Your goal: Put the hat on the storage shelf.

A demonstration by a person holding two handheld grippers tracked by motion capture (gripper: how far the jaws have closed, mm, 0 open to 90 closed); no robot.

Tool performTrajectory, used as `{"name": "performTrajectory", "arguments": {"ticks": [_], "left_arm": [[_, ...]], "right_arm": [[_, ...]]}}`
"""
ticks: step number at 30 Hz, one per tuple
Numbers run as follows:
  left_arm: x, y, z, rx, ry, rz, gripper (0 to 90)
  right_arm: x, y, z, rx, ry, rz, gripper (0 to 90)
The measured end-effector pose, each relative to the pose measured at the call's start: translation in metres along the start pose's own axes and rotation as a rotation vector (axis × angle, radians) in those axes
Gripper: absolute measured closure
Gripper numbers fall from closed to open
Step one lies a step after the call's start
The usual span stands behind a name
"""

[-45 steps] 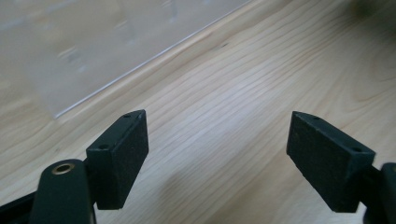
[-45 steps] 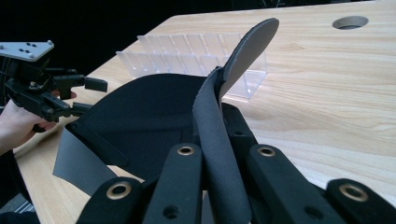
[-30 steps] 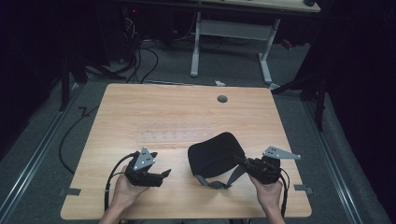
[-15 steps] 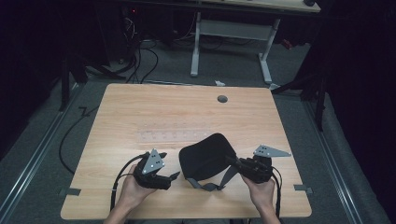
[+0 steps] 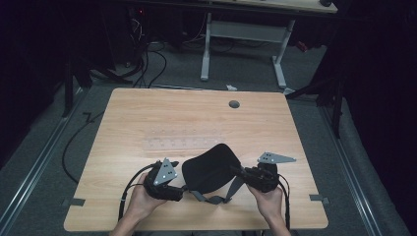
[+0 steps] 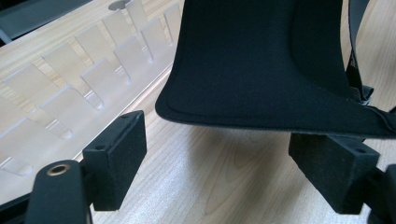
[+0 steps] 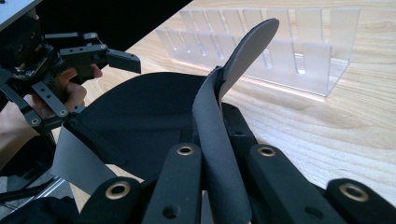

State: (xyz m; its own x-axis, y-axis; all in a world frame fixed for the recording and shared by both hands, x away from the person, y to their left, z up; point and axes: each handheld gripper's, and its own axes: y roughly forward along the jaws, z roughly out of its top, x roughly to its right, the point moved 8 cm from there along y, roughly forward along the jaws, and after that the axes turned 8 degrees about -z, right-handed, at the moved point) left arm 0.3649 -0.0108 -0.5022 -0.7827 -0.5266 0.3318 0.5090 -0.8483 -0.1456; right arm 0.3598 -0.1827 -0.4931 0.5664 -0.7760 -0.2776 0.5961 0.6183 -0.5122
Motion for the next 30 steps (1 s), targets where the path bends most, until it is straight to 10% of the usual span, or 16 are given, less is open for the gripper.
{"name": "performTrajectory", "arguments": {"ticks": [30], "left_arm": [[0.009, 0.000, 0.001, 0.007, 0.037, -0.027, 36.7]], "right_arm": [[-0.015, 0.009, 0.010, -0.016, -0.001, 0.056, 86.3]]}}
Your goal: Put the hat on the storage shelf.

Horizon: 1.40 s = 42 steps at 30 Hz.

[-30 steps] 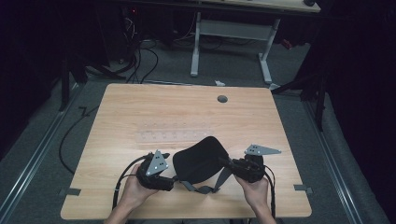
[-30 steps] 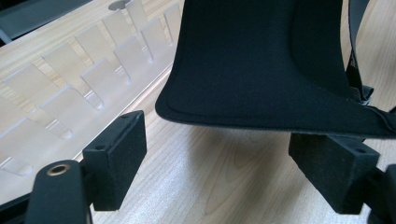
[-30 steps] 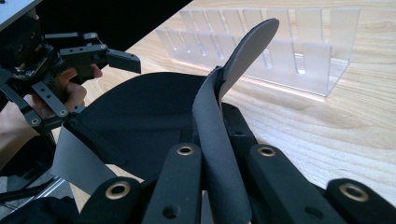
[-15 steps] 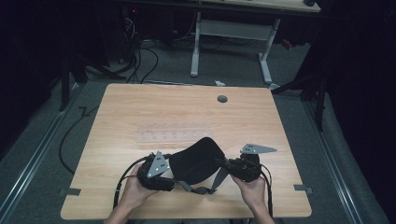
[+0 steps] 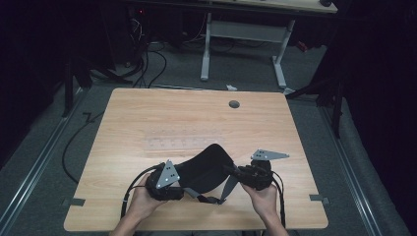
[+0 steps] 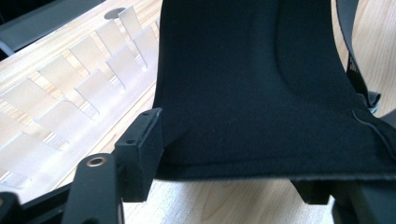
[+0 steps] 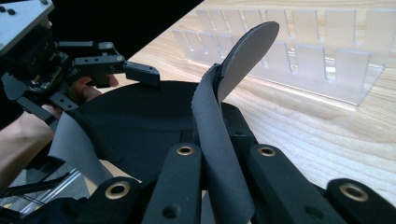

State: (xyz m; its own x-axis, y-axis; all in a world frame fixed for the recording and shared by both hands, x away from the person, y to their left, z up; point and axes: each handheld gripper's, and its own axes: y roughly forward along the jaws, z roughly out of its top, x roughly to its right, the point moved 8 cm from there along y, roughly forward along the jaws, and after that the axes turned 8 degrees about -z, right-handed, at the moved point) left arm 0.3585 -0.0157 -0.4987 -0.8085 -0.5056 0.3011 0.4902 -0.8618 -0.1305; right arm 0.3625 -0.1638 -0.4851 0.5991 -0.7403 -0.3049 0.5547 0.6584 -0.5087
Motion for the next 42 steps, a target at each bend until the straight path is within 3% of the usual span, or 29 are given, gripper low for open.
{"name": "performTrajectory", "arguments": {"ticks": [5, 15, 25, 30, 32, 34, 38, 40, 42], "left_arm": [[0.002, -0.002, 0.002, 0.003, -0.005, -0.008, 40.8], [0.006, -0.004, 0.004, -0.014, 0.032, -0.017, 53.9], [0.015, -0.005, 0.001, -0.046, 0.060, -0.064, 71.8], [0.017, -0.009, 0.003, -0.043, 0.032, -0.115, 79.1], [0.022, -0.011, 0.004, -0.045, 0.015, -0.159, 84.5], [0.023, -0.009, 0.000, -0.070, 0.016, -0.154, 85.8], [0.020, -0.010, 0.001, -0.060, -0.029, -0.153, 86.0], [0.017, -0.011, 0.002, -0.063, -0.025, -0.141, 86.0], [0.014, -0.014, 0.005, -0.045, -0.047, -0.133, 85.9]], "right_arm": [[-0.003, 0.002, 0.003, 0.005, 0.012, 0.022, 86.3], [-0.012, 0.009, 0.007, 0.015, 0.010, 0.057, 86.1], [-0.010, 0.014, 0.009, 0.032, 0.005, 0.023, 81.9], [-0.008, 0.017, 0.011, 0.044, 0.015, 0.018, 78.1], [-0.007, 0.019, 0.012, 0.049, 0.025, 0.009, 74.4], [-0.005, 0.021, 0.013, 0.058, 0.031, 0.007, 71.3], [-0.001, 0.020, 0.013, 0.069, 0.008, -0.022, 64.7], [0.000, 0.019, 0.011, 0.071, 0.011, -0.028, 62.4], [0.004, 0.018, 0.008, 0.065, -0.003, -0.061, 61.8]]}}
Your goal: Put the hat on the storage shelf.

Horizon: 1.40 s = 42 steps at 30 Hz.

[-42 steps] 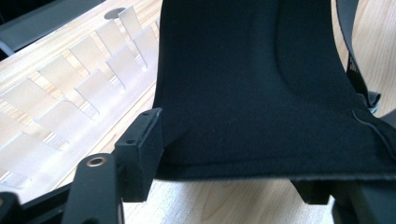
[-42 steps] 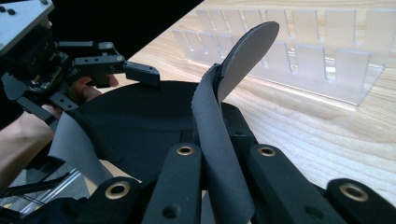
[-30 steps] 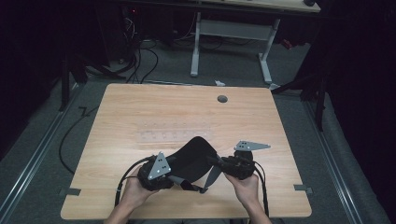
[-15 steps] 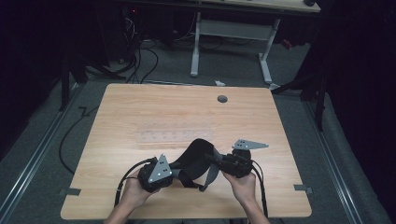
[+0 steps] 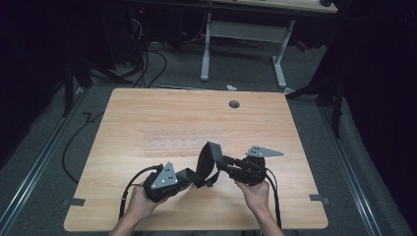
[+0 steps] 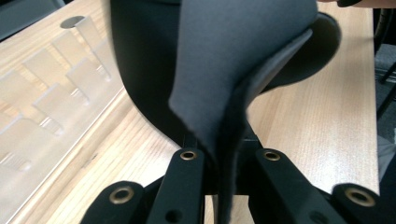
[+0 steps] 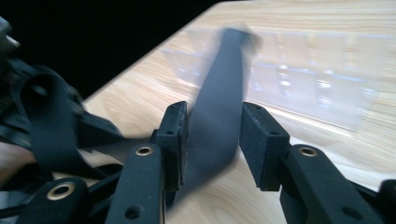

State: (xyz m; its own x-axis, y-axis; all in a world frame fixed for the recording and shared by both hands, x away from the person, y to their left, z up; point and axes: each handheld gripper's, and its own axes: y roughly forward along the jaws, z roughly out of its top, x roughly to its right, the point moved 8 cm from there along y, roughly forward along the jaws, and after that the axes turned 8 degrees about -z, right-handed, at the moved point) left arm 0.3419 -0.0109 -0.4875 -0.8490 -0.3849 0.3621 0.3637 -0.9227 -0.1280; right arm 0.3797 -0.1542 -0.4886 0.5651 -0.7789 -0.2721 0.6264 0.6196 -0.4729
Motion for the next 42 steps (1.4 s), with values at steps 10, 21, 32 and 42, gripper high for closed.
{"name": "performTrajectory", "arguments": {"ticks": [10, 21, 32, 42], "left_arm": [[-0.012, -0.012, 0.013, 0.055, -0.050, 0.034, 85.7], [-0.020, -0.019, 0.019, 0.089, -0.075, 0.056, 85.6], [-0.034, -0.028, 0.033, 0.149, -0.092, 0.102, 85.6], [-0.045, -0.037, 0.049, 0.203, -0.105, 0.141, 85.6]], "right_arm": [[0.033, -0.006, -0.025, -0.019, 0.001, -0.124, 54.2], [0.072, -0.011, -0.041, -0.036, -0.037, -0.324, 49.3], [0.110, -0.020, -0.060, -0.097, -0.027, -0.481, 47.3], [0.126, -0.022, -0.073, -0.149, -0.049, -0.555, 45.4]]}}
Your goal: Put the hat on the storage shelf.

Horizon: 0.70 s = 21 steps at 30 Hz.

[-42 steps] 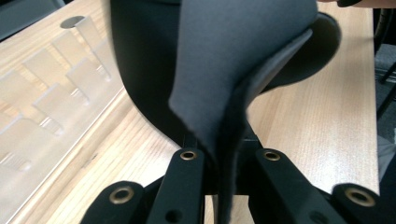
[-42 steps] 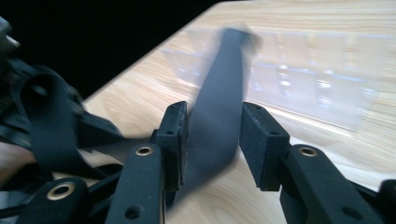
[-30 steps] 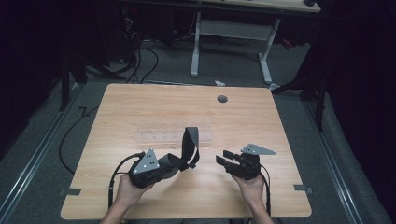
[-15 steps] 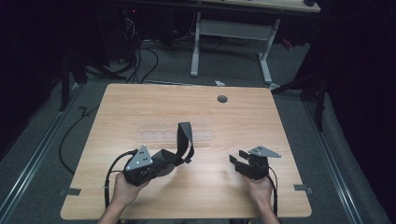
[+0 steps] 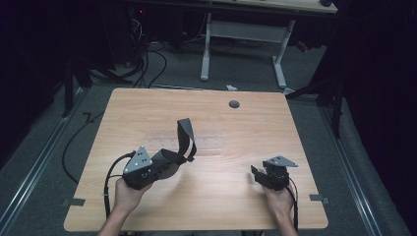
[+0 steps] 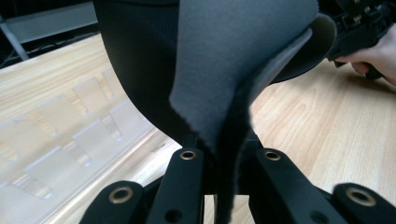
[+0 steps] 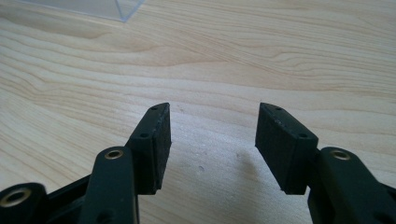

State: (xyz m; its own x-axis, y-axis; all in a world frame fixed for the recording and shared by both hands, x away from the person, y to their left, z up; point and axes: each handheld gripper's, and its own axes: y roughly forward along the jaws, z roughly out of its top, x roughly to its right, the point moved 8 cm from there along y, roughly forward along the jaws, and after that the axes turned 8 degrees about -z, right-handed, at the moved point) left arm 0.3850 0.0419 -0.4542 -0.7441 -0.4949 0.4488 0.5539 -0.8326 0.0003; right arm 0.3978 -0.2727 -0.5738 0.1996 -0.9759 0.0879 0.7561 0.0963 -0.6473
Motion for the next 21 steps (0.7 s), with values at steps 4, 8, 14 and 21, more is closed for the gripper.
{"name": "performTrajectory", "arguments": {"ticks": [4, 8, 14, 21], "left_arm": [[-0.007, -0.002, 0.010, 0.032, -0.008, 0.020, 85.6], [-0.013, -0.003, 0.018, 0.051, -0.013, 0.036, 85.6], [-0.022, -0.004, 0.031, 0.083, -0.005, 0.061, 85.6], [-0.031, -0.004, 0.047, 0.121, -0.002, 0.086, 85.7]], "right_arm": [[0.000, 0.003, -0.004, -0.016, -0.019, -0.018, 44.6], [0.001, 0.006, -0.008, -0.032, -0.022, -0.024, 44.2], [0.003, 0.007, -0.009, -0.038, -0.012, -0.022, 43.2], [0.003, 0.007, -0.009, -0.039, -0.012, -0.022, 42.7]]}}
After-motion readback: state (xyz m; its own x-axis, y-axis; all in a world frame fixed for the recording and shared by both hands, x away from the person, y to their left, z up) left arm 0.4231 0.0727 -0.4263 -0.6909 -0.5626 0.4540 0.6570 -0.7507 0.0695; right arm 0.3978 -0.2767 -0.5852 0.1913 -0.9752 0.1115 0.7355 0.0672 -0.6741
